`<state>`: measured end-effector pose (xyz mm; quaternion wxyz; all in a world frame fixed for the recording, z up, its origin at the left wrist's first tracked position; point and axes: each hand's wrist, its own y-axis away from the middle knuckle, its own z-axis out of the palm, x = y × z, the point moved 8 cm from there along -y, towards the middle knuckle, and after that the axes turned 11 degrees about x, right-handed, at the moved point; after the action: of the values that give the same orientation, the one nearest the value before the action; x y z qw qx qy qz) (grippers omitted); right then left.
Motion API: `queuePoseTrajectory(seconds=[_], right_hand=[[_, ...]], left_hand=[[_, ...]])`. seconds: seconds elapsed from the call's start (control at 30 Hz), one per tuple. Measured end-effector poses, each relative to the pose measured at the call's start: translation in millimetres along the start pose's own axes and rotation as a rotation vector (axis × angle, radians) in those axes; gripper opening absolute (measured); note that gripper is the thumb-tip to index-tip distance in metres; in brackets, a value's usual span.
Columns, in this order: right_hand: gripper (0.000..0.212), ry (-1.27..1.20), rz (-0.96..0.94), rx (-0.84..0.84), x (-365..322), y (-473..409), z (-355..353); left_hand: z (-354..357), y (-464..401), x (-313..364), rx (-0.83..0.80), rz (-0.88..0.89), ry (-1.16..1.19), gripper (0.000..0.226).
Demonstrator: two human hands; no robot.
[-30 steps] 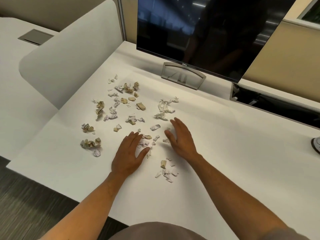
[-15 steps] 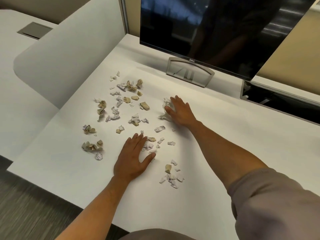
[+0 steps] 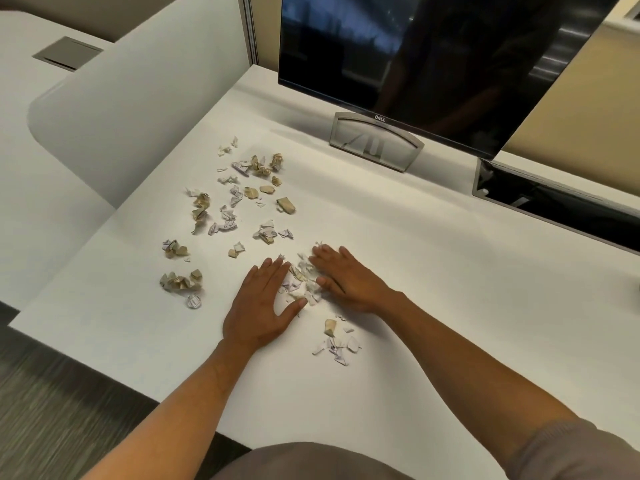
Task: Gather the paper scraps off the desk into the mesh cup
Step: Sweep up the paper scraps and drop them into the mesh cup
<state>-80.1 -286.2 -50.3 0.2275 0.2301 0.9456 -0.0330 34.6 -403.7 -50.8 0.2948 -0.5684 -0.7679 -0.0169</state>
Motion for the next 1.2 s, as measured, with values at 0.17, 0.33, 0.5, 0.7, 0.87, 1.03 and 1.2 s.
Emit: queuePoseTrajectory(seconds=[0.17, 0.33, 0.5, 0.7, 0.87, 1.03, 1.2], right_hand=[[0.057, -0.21, 0.069, -0.034, -24.3, 35.5, 2.3], [0.072, -0.199, 0.256, 0.159, -14.5, 64.9, -24.4], [0.112, 0.011, 0.38, 0.005, -5.5, 96.1, -14.8], [0.121, 0.02, 0.408, -0.076, -24.3, 100.1, 2.7], [0.119, -0.011, 0.465, -0.027, -34.3, 88.6, 4.0], [0.116, -0.011, 0.542, -0.001, -21.2, 99.6, -6.4], [0.112, 0.017, 0.569, -0.022, -27.7, 99.9, 0.4]], left_hand=[[5.2, 1.7, -1.5, -0.054, 0.009, -0.032, 0.074], [8.0, 7.0, 4.2, -0.158, 0.081, 0.028, 0.079], [16.2, 19.8, 18.9, -0.435, 0.144, 0.094, 0.095], [23.2, 34.1, 38.8, -0.551, 0.21, 0.023, 0.111], [10.9, 27.0, 41.1, -0.52, 0.118, -0.062, 0.119], [-14.1, 21.7, 14.8, -0.495, -0.101, -0.213, 0.124], [-5.2, 29.3, 23.7, -0.586, -0.218, -0.107, 0.128]])
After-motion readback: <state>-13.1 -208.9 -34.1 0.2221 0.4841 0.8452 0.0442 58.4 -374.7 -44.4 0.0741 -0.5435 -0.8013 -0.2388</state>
